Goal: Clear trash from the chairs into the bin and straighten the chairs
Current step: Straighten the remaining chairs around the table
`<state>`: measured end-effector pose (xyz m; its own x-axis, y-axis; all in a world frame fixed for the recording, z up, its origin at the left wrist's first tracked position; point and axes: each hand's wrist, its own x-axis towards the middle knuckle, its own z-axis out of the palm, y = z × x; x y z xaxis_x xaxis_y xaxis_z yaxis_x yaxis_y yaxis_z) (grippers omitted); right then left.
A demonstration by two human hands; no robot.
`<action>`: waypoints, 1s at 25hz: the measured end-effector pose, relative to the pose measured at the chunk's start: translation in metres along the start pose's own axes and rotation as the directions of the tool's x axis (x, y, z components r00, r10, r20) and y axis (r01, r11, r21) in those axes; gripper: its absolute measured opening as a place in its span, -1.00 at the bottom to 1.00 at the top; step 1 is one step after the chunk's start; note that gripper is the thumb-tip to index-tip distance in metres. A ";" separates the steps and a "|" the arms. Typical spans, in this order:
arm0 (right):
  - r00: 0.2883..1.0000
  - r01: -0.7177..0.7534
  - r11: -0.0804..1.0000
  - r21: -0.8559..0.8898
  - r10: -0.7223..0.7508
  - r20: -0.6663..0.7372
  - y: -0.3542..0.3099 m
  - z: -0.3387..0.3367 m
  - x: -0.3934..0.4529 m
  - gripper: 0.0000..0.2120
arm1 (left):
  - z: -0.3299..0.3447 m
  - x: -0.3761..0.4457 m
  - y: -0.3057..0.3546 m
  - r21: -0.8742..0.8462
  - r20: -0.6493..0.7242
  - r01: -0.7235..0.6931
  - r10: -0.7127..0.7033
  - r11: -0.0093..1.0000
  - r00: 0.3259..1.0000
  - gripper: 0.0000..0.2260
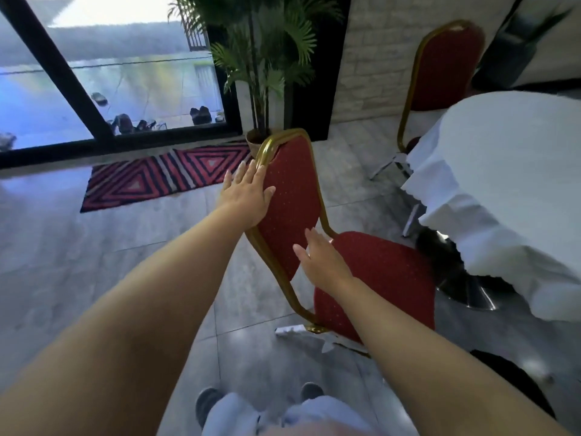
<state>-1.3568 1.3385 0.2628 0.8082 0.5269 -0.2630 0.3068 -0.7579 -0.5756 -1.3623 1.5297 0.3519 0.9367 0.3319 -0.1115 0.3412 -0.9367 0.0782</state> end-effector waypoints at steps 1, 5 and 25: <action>1.000 -0.015 1.000 0.009 0.015 -0.009 -0.006 0.004 0.009 -0.37 | -0.004 0.016 -0.006 0.005 -0.002 -0.026 0.026 1.000 1.000 -0.45; 0.987 -0.117 0.990 0.076 0.124 -0.101 -0.038 0.021 0.040 -0.38 | -0.012 0.072 -0.019 -0.015 0.015 -0.170 0.170 0.985 0.985 -0.45; 0.652 -0.058 0.985 0.161 0.159 -0.741 -0.145 0.084 0.120 -0.39 | -0.014 0.202 -0.035 -0.218 0.068 -0.608 0.633 0.764 0.771 -0.48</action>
<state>-1.3469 1.5438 0.2498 0.9484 -0.0625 0.3109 0.1746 -0.7154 -0.6765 -1.1840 1.6311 0.3401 0.9329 -0.3447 -0.1040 -0.2917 -0.8929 0.3430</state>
